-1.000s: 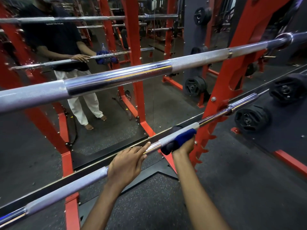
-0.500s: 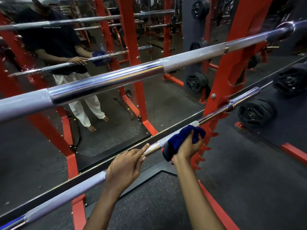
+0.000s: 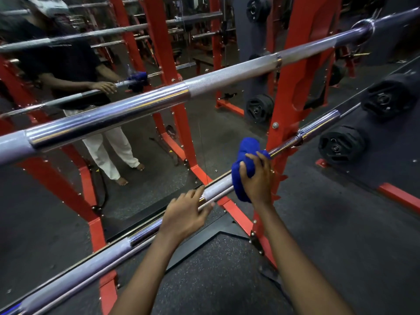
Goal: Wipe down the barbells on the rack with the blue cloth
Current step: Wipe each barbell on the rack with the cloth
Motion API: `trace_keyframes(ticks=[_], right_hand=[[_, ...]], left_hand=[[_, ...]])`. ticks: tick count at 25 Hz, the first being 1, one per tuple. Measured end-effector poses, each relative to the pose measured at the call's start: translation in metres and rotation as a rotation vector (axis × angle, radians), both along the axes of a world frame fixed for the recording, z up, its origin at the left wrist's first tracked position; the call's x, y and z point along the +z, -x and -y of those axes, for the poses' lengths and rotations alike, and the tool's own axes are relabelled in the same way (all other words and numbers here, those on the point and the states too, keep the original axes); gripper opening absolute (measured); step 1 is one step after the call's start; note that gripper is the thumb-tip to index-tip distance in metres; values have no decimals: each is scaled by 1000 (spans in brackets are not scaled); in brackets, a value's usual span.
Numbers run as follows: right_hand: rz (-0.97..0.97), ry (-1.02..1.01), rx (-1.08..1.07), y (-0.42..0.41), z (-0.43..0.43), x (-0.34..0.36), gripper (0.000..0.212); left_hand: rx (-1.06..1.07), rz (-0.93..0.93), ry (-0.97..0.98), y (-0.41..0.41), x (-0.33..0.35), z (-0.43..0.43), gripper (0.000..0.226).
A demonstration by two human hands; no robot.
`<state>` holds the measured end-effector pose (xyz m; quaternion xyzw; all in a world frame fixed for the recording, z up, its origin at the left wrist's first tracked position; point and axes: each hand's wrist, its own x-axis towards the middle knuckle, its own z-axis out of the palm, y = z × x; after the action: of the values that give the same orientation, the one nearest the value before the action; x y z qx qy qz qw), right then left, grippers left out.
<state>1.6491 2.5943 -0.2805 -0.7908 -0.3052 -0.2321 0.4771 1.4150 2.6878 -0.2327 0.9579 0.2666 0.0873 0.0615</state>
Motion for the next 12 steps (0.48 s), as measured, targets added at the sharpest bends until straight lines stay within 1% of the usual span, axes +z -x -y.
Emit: trace_keyframes(ticks=[2, 3, 5, 6, 8, 10, 12], right_hand=[[-61, 3, -65, -12, -6, 4, 35], [-37, 27, -59, -9, -10, 2, 36], [69, 85, 66, 8, -9, -6, 33], [120, 96, 149, 13, -6, -11, 32], [172, 87, 224, 6, -2, -15, 29], [135, 32, 157, -4, -7, -9, 23], [46, -30, 44, -14, -16, -1, 17]], left_hand=[[-16, -1, -24, -10, -5, 0, 66], [-22, 0, -72, -11, -8, 0, 63], [-32, 8, -169, -11, -9, 0, 58], [-32, 16, -186, -11, -8, 1, 57], [-5, 20, -127, -14, -6, 3, 53], [32, 25, -7, -24, 0, 3, 46], [30, 47, -5, -38, 6, 4, 38]])
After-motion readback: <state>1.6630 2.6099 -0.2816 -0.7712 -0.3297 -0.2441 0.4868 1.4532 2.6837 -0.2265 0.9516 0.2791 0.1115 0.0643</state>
